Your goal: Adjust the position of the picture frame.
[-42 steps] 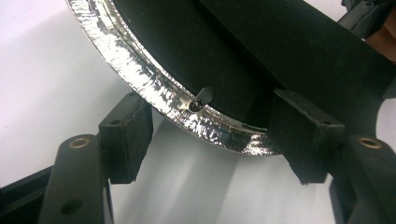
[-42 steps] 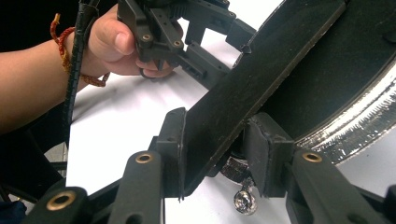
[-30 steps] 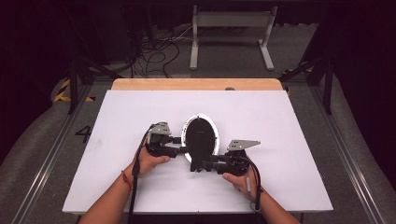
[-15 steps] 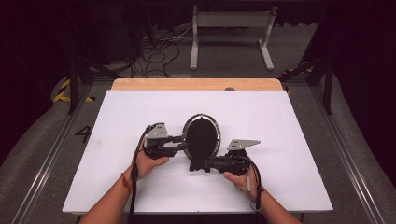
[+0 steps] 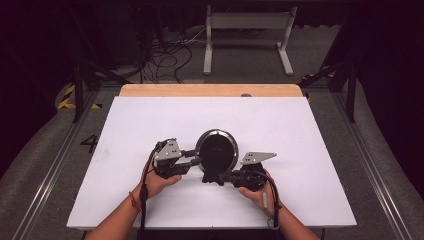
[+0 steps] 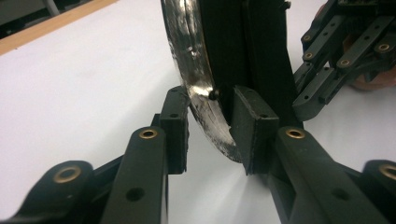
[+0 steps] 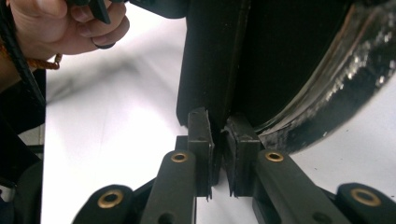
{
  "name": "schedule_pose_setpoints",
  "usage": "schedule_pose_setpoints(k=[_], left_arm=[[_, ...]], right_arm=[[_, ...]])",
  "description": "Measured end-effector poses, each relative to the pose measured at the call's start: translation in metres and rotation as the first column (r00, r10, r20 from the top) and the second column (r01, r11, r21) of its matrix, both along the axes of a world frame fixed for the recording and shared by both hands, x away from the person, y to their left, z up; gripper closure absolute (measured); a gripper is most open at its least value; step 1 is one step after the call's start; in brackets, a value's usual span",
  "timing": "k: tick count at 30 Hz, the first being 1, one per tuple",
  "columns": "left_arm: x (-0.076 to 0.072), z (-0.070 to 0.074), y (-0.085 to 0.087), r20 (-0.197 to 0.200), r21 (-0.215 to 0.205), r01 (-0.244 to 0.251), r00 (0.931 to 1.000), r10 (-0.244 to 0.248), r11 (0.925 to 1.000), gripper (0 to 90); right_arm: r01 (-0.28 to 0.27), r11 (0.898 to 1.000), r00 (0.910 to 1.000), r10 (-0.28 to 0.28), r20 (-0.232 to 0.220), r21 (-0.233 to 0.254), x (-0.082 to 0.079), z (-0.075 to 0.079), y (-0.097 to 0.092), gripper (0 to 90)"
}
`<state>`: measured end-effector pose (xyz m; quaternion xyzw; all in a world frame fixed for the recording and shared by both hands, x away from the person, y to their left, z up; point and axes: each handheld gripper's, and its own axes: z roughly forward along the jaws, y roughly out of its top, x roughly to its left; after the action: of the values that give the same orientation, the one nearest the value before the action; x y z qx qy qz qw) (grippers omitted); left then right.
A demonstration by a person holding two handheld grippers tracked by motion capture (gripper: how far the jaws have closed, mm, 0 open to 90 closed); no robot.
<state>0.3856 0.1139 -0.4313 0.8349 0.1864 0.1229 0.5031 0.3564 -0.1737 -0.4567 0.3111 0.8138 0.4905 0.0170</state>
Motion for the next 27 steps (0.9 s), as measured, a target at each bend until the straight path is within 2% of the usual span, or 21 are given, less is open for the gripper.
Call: schedule_pose_setpoints(k=[2,4,5,11,17,21,24,27], left_arm=[[0.002,-0.001,-0.001,-0.007,0.002,0.001,1.0,-0.001,1.0,64.6],[0.006,-0.002,-0.001,-0.043,-0.013,0.034,0.9985,-0.034,0.9994,60.9],[0.007,-0.003,-0.001,-0.042,-0.01,0.043,0.9982,-0.044,0.999,58.3],[0.011,-0.009,-0.006,-0.08,0.036,0.096,0.9925,-0.092,0.9948,58.8],[0.011,-0.01,-0.007,-0.076,0.046,0.088,0.9936,-0.084,0.9951,62.5],[0.007,-0.007,-0.009,-0.052,0.056,0.069,0.9965,-0.066,0.996,63.8],[0.006,-0.007,-0.008,-0.036,0.06,0.074,0.9968,-0.072,0.9955,65.6],[0.006,-0.006,-0.008,-0.034,0.06,0.07,0.9971,-0.068,0.9957,66.1]], right_arm=[[0.0,1.0,1.0,0.0,0.006,-0.008,0.0,0.001,0.0,82.6],[-0.002,1.0,1.0,0.002,0.003,-0.009,0.001,0.001,0.0,82.7],[-0.001,1.0,1.0,0.001,0.001,-0.006,0.001,0.001,0.0,82.6],[-0.006,1.0,0.9998,0.007,0.02,-0.02,0.001,0.001,0.001,82.5],[-0.007,1.0,0.9998,0.007,0.02,-0.021,0.001,0.001,0.001,82.4],[-0.009,1.0,0.9996,0.009,0.026,-0.03,0.001,0.002,0.001,82.8],[-0.014,0.999,0.9993,0.015,0.034,-0.043,0.0,0.003,0.001,83.3],[-0.014,0.999,0.9991,0.015,0.038,-0.046,0.0,0.003,0.002,83.3]])
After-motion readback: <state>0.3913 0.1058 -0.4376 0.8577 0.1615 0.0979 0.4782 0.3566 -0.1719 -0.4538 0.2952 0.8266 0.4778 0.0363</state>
